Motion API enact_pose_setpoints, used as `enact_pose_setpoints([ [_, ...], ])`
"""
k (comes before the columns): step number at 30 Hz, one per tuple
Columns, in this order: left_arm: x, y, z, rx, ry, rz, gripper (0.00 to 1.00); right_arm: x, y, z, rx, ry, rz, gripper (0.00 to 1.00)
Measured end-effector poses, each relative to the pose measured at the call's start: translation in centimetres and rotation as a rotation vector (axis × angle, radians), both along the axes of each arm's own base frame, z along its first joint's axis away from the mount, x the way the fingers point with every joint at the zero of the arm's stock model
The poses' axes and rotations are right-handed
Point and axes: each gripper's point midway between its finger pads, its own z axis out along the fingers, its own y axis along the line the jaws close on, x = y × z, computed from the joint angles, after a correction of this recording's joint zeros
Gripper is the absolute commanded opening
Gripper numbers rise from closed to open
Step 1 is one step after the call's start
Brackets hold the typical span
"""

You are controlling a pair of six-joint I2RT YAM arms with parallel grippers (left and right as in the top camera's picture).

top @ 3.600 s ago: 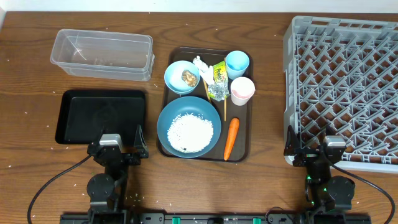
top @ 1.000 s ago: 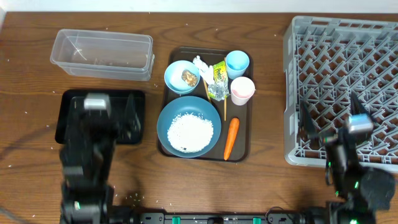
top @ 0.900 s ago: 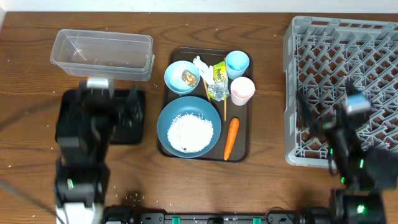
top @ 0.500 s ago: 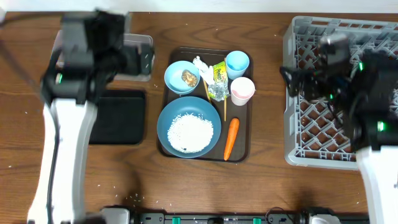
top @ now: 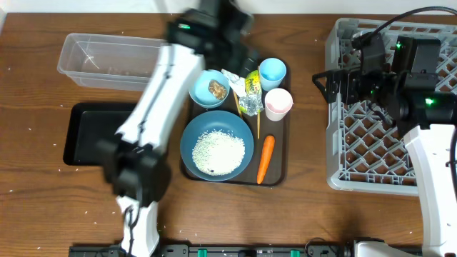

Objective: Sort waste into correct bins and load items into the dishwasher rack
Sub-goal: 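Reach the left gripper to the blue cup and grasp it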

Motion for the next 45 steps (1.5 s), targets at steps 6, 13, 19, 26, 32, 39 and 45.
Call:
enact_pose_setpoints([
  [6,-0.5,-4.1,-7.5,0.041,0.089,-0.069,0.98,-1.0,-0.4,-1.1,-0.019,0.064,-0.016,0.89],
  [13,-0.6,-5.8,-9.4,0.04,0.095,-0.087,0.98,-1.1,-0.9,-1.4,-0.045,0.075,-0.038,0.89],
  [19,-0.2,-5.5,-8.8,0.024,0.1,-0.02,0.98,-1.0,-1.1,-1.4,-0.052,0.074,-0.045,0.89],
  [26,3.3,-4.4,-4.7,-0.023,-0.041,0.155,0.94,-0.9,-1.1,-1.3,-0.052,0.066,-0.045,0.89],
  [32,5.4,-4.1,-3.6,-0.072,-0.095,0.254,0.86,-0.9,-1.1,-1.4,-0.052,0.068,-0.045,0.89],
  [39,5.9,-3.8,-5.9,-0.063,-0.062,0.312,0.69,-0.9,-1.1,-1.4,-0.052,0.068,-0.046,0.89],
  [45,5.8,-3.8,-8.5,-0.043,-0.018,0.33,0.59,-0.9,-1.1,-1.4,-0.052,0.069,-0.046,0.88],
])
